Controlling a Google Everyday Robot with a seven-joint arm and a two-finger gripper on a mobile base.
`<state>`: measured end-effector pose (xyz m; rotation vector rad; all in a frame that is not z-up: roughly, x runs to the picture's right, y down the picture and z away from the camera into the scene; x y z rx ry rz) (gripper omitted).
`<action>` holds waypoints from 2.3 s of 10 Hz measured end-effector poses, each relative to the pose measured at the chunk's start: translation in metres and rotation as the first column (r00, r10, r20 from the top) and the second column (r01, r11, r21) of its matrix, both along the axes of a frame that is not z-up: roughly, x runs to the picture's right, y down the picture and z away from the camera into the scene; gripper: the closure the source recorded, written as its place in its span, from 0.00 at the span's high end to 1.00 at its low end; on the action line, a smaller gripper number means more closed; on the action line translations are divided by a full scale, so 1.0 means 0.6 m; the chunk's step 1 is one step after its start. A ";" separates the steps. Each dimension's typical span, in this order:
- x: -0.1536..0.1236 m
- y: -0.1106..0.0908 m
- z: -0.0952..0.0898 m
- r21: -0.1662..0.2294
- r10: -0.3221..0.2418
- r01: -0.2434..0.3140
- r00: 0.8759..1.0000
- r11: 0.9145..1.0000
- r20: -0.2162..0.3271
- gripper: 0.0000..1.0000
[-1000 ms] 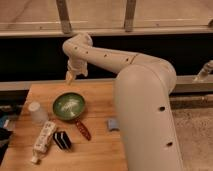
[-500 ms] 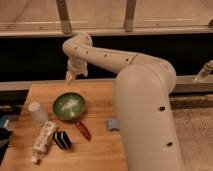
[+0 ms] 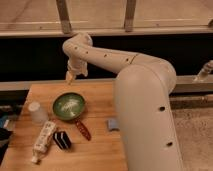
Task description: Place the ceramic cup over the eraser
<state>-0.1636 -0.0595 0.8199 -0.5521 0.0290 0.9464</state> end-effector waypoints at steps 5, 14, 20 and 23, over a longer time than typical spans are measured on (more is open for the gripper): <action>0.000 0.000 0.000 0.000 0.000 0.000 1.000 1.000 0.000 0.66; -0.181 0.019 -0.073 0.065 -0.213 0.205 0.966 0.977 0.147 0.66; -0.256 0.068 -0.113 0.066 -0.322 0.316 0.933 0.947 0.163 0.66; -0.263 0.072 -0.109 0.070 -0.343 0.336 0.924 0.939 0.170 0.66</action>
